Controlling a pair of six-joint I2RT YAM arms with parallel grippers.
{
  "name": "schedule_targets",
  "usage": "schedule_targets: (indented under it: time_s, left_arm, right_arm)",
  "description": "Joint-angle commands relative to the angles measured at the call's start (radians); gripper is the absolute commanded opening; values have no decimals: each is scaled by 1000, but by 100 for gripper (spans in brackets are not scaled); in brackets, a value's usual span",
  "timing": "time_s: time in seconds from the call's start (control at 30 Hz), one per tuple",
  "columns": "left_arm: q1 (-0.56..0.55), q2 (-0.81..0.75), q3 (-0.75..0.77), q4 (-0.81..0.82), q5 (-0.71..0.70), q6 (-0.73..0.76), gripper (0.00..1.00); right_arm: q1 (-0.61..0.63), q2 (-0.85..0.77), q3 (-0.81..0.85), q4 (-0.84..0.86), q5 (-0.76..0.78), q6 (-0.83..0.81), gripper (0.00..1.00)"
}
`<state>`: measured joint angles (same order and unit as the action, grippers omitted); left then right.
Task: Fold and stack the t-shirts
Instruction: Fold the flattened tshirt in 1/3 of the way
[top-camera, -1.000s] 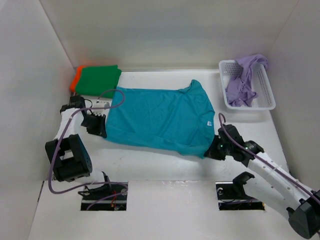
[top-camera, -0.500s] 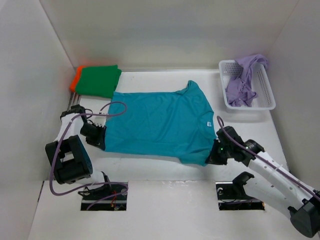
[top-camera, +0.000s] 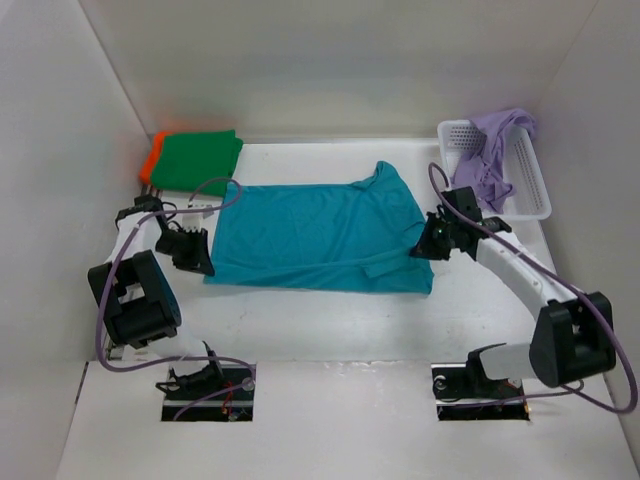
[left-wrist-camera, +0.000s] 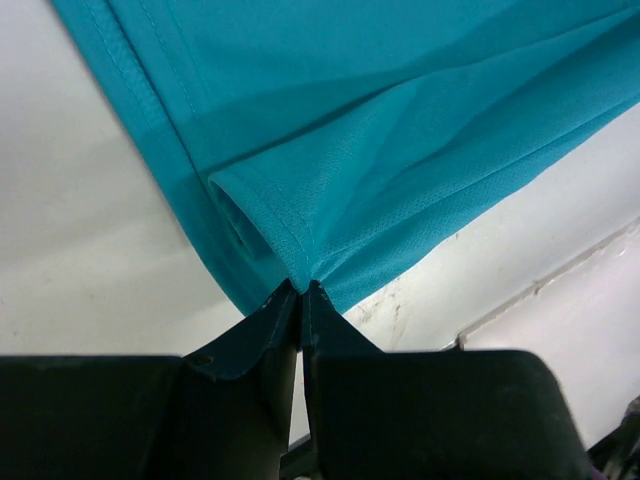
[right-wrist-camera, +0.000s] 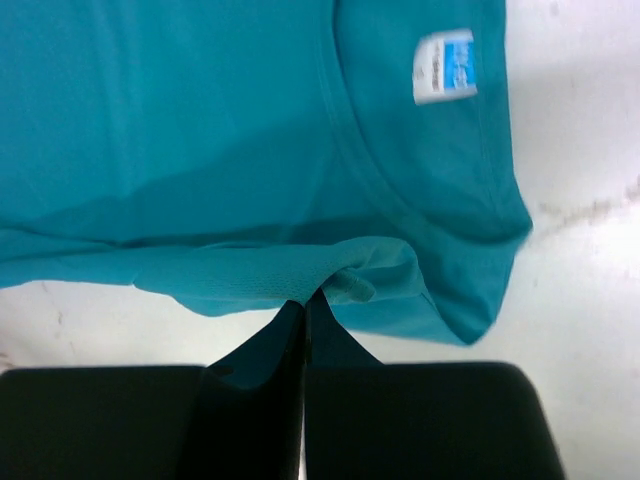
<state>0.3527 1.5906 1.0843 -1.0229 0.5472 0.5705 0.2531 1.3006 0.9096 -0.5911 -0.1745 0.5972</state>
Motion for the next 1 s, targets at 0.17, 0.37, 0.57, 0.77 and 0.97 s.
schedule_targets:
  time_s: [0.17, 0.37, 0.57, 0.77, 0.97]
  left_arm:
    - [-8, 68, 52, 168, 54, -142, 4]
    - [-8, 80, 45, 270, 48, -233, 5]
    - [-31, 98, 37, 325, 33, -273, 5]
    - [-31, 104, 12, 376, -1, -302, 5]
    - [-16, 131, 3, 395, -13, -325, 5]
  right_arm:
    - [-24, 155, 113, 103, -19, -114, 0]
    - [-24, 239, 147, 128, -13, -123, 0]
    - [-19, 318, 189, 129, -6, -134, 0]
    - [-35, 350, 204, 129, 0, -135, 0]
    - [-36, 402, 235, 129, 0, -143, 0]
